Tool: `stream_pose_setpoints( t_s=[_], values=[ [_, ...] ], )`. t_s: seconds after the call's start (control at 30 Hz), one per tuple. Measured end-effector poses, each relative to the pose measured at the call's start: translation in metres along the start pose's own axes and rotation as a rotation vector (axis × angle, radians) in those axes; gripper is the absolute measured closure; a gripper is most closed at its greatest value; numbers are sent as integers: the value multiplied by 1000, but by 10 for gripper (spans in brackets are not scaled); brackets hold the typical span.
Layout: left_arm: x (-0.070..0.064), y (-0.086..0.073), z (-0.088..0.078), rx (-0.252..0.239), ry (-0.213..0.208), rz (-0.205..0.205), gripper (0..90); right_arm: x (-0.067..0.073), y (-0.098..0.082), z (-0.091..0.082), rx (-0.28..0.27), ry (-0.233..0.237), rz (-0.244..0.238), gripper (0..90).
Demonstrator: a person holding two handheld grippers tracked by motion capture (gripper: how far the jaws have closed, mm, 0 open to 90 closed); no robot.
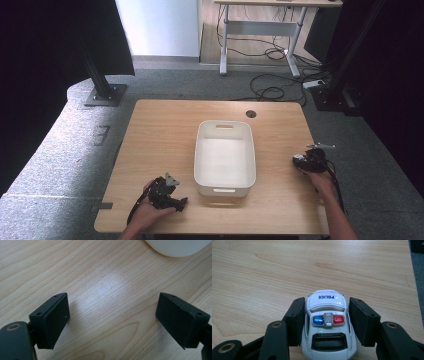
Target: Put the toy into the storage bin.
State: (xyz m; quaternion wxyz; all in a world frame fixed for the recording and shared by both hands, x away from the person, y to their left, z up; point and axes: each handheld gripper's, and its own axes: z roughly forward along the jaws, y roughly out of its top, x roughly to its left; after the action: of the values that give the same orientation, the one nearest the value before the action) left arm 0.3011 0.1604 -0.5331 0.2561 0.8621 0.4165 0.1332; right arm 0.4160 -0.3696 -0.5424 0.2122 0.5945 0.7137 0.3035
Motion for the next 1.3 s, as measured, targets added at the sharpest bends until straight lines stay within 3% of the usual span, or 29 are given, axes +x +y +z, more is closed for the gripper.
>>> stream_pose_setpoints(
  t_s=[0.17, 0.43, 0.73, 1.3],
  values=[
    [0, 0, 0, 2, -3, -1, 126, 2, 0, -1, 11, -14, -20, 494],
    [1, 0, 0, 4, -4, 0, 123, 7, -1, -3, 17, -48, 3, 501],
    [1, -1, -1, 6, -2, 6, 122, 1, 2, -16, -23, 12, 90, 503],
    [2, -1, -1, 8, -4, 6, 117, 0, 3, -21, -31, 22, 91, 504]
  ],
)
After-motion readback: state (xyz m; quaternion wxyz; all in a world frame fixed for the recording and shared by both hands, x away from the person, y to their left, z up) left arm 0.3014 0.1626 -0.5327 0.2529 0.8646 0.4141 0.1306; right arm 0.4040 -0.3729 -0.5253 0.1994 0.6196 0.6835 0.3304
